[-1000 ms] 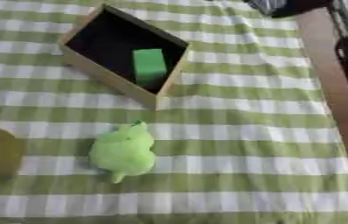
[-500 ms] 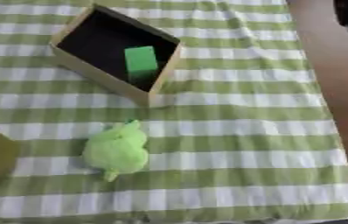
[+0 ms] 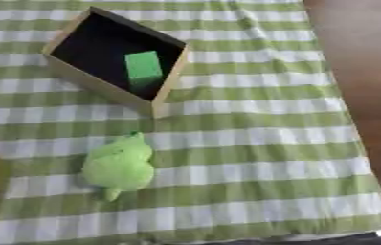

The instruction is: Pick up objects on the table and place them in the box.

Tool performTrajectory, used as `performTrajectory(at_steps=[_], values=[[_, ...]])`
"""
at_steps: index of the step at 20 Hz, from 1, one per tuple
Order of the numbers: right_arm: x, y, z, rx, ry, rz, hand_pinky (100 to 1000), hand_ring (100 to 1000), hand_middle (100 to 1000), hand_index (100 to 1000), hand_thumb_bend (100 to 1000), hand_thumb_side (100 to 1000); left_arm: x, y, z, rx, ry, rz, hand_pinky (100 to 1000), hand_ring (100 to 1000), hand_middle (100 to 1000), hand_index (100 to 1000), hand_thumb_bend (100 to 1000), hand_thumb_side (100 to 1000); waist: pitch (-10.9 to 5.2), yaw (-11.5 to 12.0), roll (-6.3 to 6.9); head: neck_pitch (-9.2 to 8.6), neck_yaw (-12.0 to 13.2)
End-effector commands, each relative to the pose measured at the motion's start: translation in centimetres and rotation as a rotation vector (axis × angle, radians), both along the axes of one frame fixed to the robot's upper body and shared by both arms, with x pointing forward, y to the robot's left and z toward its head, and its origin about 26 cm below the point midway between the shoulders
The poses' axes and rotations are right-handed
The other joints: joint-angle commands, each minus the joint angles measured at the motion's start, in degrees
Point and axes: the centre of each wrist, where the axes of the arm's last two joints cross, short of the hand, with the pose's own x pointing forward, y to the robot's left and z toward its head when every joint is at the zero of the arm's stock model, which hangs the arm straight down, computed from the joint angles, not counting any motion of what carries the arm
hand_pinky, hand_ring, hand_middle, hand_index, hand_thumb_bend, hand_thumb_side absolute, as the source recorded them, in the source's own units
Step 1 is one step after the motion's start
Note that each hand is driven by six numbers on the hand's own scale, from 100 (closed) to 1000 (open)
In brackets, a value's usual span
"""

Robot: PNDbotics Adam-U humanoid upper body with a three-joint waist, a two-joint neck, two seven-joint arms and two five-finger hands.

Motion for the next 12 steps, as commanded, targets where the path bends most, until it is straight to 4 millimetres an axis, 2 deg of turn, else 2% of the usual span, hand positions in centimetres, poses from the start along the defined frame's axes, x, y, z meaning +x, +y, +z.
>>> performTrajectory(at_steps=[1,7,8,11,12], values=[[-0.7,-0.4,0.8,-0.008,-0.023,-0.024,1000,1000,562,927,100,430,-0.4,0.3,1.1,0.145,-0.025,0.016,912,1000,922,942,100,244,-2.15,-0.15,1.13,-0.36,-0.31],[-0.8,-0.8,0.3,-0.015,0.004,-0.059,1000,1000,554,925,100,454,-0.7,0.9,1.8,0.336,-0.081,0.102,944,1000,927,957,100,251,-2.29,0.24,2.05,-0.31,-0.76],[-0.8,-0.8,0.3,-0.016,0.006,-0.062,1000,1000,553,924,100,458,-0.7,1.0,1.7,0.364,-0.087,0.125,954,1000,934,965,137,264,-2.28,0.24,2.16,-0.28,-0.73],[-0.9,-0.9,0.1,-0.018,0.013,-0.071,1000,1000,551,924,100,470,-0.9,1.2,1.0,0.475,-0.101,0.194,971,1000,937,974,280,420,-2.26,0.12,2.33,-0.24,-0.56],[-0.9,-0.9,0.1,-0.020,0.017,-0.074,1000,1000,550,924,100,470,-0.9,1.2,0.8,0.511,-0.104,0.213,974,1000,939,976,290,462,-2.27,0.07,2.36,-0.23,-0.50]])
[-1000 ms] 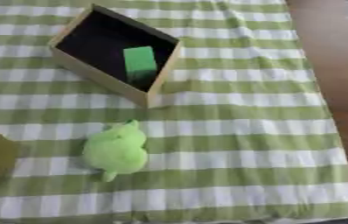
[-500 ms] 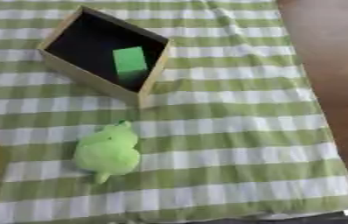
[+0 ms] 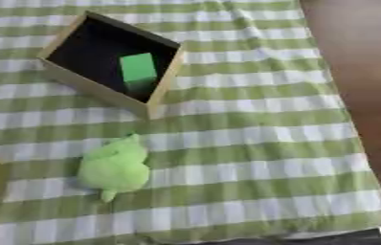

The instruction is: Pick up objects on the table and place them in the box.

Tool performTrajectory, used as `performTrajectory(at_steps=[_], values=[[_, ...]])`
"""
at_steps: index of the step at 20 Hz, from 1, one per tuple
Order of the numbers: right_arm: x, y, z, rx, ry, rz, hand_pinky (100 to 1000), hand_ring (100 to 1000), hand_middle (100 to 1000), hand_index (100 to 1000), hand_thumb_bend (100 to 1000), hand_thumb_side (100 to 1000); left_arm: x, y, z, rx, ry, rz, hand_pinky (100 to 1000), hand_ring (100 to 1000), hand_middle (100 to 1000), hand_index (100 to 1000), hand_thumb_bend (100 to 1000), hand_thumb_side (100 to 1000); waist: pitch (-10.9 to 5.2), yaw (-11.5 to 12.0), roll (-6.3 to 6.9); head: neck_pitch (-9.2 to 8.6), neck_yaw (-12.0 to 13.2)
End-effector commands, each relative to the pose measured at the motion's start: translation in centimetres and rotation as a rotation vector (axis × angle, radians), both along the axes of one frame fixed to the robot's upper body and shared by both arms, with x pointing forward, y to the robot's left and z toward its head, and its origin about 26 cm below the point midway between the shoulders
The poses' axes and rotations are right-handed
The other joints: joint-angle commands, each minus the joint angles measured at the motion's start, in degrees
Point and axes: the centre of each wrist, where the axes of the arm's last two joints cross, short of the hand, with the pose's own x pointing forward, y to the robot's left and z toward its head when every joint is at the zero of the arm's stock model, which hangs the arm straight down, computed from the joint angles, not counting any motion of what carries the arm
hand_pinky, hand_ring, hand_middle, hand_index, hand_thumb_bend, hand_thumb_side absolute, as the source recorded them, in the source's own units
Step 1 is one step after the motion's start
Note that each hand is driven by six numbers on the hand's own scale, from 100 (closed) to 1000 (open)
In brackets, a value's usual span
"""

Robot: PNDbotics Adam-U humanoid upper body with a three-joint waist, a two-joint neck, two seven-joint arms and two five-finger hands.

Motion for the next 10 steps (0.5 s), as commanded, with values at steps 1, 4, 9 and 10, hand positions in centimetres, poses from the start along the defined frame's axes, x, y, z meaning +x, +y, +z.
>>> performTrajectory(at_steps=[1,4,9,10], values=[[-0.4,0.0,0.9,-0.028,-0.020,-0.012,1000,1000,550,924,100,470,-0.3,0.0,0.6,0.140,-0.045,0.055,978,1000,940,979,310,494,-1.86,-0.12,0.97,-0.22,0.18],[-0.4,0.0,0.8,-0.029,-0.012,-0.017,1000,1000,547,922,100,470,-0.4,-0.1,-0.4,0.209,-0.022,0.068,990,1000,950,997,339,491,-1.86,-0.25,1.00,-0.24,0.22],[-0.4,0.0,0.7,-0.032,0.007,-0.028,1000,1000,539,916,100,470,-0.6,-0.1,-1.0,0.291,0.016,0.078,993,1000,960,1000,504,393,-1.80,-0.24,1.18,-0.23,0.26],[-0.4,0.0,0.7,-0.031,0.012,-0.030,1000,1000,537,915,100,470,-0.6,-0.1,-1.1,0.300,0.016,0.083,992,1000,958,1000,549,423,-1.79,-0.24,1.23,-0.20,0.25]])
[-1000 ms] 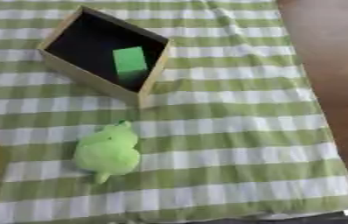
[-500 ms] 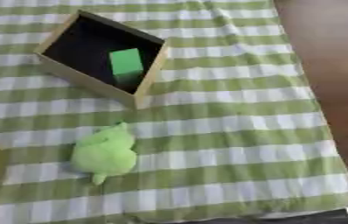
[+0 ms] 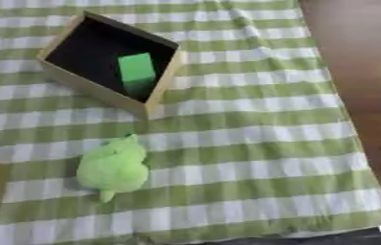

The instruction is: Pick up objects on the table and place them in the box.

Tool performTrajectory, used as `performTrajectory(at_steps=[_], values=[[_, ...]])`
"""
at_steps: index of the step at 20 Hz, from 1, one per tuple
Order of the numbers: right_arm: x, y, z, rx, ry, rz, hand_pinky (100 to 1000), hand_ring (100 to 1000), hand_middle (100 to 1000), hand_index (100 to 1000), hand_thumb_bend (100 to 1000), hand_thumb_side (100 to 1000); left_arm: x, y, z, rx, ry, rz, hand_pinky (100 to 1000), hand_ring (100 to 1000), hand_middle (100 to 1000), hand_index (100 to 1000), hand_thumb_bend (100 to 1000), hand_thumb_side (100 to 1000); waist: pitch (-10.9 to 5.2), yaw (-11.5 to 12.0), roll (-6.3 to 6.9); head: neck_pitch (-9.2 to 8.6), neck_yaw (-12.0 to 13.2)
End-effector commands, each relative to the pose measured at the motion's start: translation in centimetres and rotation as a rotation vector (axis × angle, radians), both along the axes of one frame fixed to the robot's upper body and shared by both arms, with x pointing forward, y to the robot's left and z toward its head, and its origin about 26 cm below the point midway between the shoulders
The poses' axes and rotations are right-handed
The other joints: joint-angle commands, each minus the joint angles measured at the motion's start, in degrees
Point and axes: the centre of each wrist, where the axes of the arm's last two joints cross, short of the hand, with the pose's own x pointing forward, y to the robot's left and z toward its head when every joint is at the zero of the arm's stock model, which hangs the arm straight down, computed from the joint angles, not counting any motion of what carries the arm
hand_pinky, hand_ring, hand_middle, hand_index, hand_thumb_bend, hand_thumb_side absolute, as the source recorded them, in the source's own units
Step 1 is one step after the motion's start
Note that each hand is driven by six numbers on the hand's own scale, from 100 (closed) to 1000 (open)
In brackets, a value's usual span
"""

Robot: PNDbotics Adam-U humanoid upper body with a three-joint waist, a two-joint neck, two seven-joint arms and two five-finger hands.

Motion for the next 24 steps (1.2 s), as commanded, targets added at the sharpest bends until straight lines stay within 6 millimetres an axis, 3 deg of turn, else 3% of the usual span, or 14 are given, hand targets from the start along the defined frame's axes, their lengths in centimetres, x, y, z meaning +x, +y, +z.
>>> performTrajectory(at_steps=[1,7,14,24], values=[[-0.4,0.0,1.0,-0.027,-0.015,-0.013,1000,1000,536,914,100,470,-0.2,0.0,0.9,0.079,-0.015,0.008,988,1000,953,1000,578,447,-1.78,0.03,1.01,-0.16,0.09],[-0.4,0.0,0.9,-0.034,0.001,-0.017,1000,1000,531,909,100,470,-0.3,0.0,0.6,0.058,-0.072,0.071,962,998,927,989,624,517,-1.81,-0.13,1.24,-0.21,0.39],[-0.3,0.1,0.7,-0.045,0.016,-0.019,1000,1000,525,908,100,470,-0.3,-0.5,-0.4,-0.005,-0.059,0.100,927,1000,905,986,536,458,-1.57,-0.72,1.29,-0.21,0.88],[-0.4,-0.1,0.4,-0.059,0.045,-0.036,1000,1000,517,910,100,470,-0.2,-0.6,-0.1,0.070,-0.095,0.204,926,981,883,967,684,579,-1.27,-1.03,1.52,-0.33,1.37]])
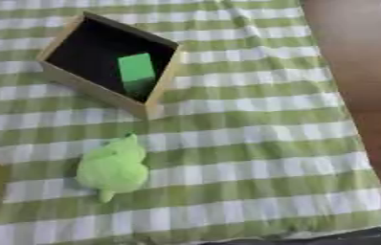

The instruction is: Pick up objects on the table and place them in the box.

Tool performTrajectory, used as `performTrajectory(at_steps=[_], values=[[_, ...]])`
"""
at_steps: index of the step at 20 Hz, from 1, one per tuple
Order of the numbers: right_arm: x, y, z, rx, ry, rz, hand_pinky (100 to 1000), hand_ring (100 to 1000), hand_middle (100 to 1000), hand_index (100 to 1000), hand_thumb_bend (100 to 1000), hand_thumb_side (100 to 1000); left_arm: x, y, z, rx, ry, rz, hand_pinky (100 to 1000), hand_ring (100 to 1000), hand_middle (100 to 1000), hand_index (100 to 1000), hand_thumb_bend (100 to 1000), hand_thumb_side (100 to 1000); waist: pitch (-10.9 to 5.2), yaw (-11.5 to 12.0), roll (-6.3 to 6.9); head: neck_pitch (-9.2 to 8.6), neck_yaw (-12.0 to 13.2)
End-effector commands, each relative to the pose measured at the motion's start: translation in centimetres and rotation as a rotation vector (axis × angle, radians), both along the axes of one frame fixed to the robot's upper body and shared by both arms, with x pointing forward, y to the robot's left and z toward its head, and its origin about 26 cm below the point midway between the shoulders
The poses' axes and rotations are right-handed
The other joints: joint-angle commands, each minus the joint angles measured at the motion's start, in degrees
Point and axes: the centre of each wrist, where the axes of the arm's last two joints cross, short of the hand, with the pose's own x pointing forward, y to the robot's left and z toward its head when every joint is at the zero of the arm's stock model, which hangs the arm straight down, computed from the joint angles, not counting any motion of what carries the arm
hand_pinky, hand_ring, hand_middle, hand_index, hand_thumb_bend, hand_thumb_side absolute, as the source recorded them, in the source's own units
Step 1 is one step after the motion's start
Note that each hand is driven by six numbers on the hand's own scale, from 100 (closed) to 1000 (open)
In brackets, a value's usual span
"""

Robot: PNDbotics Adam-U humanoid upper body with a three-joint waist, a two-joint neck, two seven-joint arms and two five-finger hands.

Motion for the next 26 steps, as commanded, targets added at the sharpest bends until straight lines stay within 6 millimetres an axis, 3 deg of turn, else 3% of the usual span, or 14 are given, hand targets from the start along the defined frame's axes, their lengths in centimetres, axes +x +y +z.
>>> performTrajectory(at_steps=[1,5,11,16,22,23,26], values=[[-0.4,0.0,1.0,-0.033,-0.018,-0.011,1000,1000,517,910,100,470,-0.1,0.2,1.1,0.053,-0.049,0.031,926,979,883,967,694,589,-1.25,0.06,0.90,-0.38,0.28],[-0.3,0.0,0.8,-0.042,-0.007,-0.011,1000,1000,514,910,100,470,-0.1,0.2,0.9,0.073,-0.075,0.065,921,974,881,963,715,611,-1.21,-0.06,0.97,-0.56,0.62],[-0.4,-0.1,0.6,-0.041,0.006,-0.020,1000,1000,509,910,100,470,-0.1,-0.3,0.3,0.036,-0.043,0.064,797,921,838,905,598,504,-1.18,-0.52,0.87,-0.66,1.03],[-0.4,-0.1,0.5,-0.047,0.017,-0.023,1000,1000,504,912,100,470,0.1,-0.7,0.1,-0.020,-0.003,0.067,770,890,839,906,544,456,-1.13,-0.81,0.91,-0.68,1.17],[-0.5,-0.3,0.2,-0.040,0.036,-0.043,1000,1000,499,913,100,470,0.5,-0.4,-0.4,0.007,0.048,0.099,685,826,769,796,548,449,-1.03,-1.17,0.98,-0.57,1.43],[-0.5,-0.3,0.2,-0.039,0.040,-0.047,1000,1000,497,914,100,470,0.5,-0.3,-0.4,0.017,0.047,0.103,648,795,747,771,589,471,-1.03,-1.17,0.99,-0.57,1.46],[-0.5,-0.4,0.0,-0.041,0.050,-0.055,1000,1000,492,915,100,470,0.7,-0.1,-0.5,0.016,0.023,0.110,540,707,661,678,570,465,-1.02,-1.16,0.99,-0.60,1.41]])
